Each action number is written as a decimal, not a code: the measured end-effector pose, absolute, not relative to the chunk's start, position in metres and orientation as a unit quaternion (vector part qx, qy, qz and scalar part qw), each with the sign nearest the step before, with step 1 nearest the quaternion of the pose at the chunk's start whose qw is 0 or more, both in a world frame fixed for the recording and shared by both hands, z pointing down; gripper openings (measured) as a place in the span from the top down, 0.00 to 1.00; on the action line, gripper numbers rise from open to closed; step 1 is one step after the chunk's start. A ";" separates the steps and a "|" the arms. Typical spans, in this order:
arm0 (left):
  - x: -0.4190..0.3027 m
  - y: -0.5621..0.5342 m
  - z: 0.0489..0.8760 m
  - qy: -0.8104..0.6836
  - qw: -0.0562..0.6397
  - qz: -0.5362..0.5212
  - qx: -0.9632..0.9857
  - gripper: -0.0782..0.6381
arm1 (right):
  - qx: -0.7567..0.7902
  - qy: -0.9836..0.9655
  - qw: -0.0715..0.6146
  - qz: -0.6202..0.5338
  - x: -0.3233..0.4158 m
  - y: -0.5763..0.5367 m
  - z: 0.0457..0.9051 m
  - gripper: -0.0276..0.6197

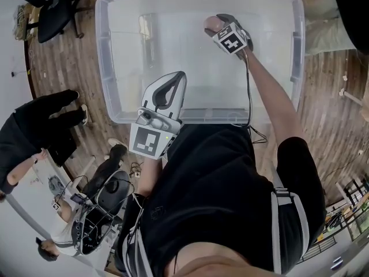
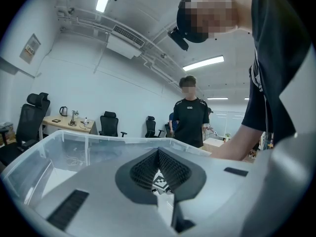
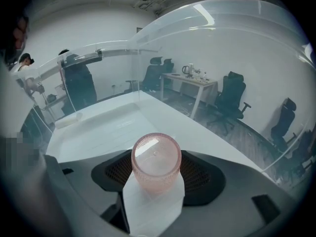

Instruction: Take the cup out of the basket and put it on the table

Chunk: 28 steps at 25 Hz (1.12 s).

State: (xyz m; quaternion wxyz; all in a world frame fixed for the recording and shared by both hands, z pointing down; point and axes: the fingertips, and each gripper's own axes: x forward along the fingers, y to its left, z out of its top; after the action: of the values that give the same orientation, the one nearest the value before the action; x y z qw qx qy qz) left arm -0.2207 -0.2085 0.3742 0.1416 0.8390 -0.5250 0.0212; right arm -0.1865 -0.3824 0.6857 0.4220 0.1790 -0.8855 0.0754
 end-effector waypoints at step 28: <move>-0.195 -0.194 0.362 -0.510 0.115 0.007 0.852 0.87 | 0.221 -0.941 0.252 0.053 -0.154 -0.332 0.489 0.49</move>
State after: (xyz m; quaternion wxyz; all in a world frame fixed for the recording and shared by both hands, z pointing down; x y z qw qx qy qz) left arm -0.1952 -0.1936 0.3617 0.1154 0.8522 -0.5103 0.0074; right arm -0.1541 -0.3321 0.4891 0.2521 0.2207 -0.9407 0.0527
